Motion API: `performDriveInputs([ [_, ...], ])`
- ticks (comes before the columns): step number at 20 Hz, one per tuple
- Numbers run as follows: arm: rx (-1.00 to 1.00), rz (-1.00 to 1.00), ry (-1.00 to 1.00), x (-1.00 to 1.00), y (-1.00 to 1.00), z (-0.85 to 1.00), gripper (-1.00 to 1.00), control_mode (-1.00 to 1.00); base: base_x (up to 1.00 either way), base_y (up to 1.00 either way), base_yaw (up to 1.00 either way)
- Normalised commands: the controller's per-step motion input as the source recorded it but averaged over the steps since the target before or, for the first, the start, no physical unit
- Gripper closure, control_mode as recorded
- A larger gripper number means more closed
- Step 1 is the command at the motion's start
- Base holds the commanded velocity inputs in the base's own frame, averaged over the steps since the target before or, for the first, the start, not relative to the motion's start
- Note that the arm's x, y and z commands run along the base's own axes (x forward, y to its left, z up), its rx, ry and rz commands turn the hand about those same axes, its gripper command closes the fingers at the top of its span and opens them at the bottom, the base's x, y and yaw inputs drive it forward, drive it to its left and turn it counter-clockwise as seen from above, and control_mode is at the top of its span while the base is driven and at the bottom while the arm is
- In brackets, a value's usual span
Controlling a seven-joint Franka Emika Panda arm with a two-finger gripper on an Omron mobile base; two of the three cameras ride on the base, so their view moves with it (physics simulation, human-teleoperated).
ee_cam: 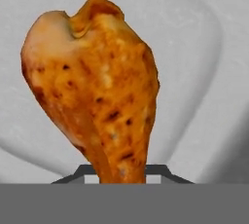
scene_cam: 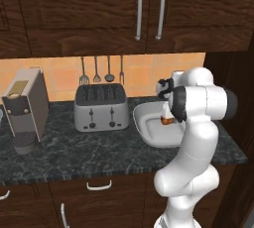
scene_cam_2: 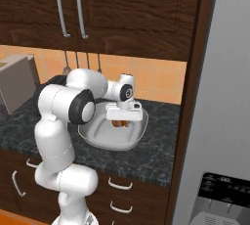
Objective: Place one potato and one chicken drumstick in each tupperware on the nearby counter, to pack two identical lunches.
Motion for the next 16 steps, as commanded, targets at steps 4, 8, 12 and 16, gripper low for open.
performDriveInputs([
  [4,0.01,0.00,-0.07,0.00,0.00,-0.24,1.00,-1.00,0.00,0.00,0.00],
  [8,0.00,0.00,-0.02,0.00,0.00,-0.03,-1.00,-1.00,0.00,0.00,0.00],
  [12,0.00,-0.01,0.00,-0.01,0.00,0.00,-1.00,-1.00,0.00,0.00,0.00],
  [16,0.00,-0.05,-0.07,-0.48,0.00,0.31,-1.00,-1.00,0.00,0.00,0.00],
])
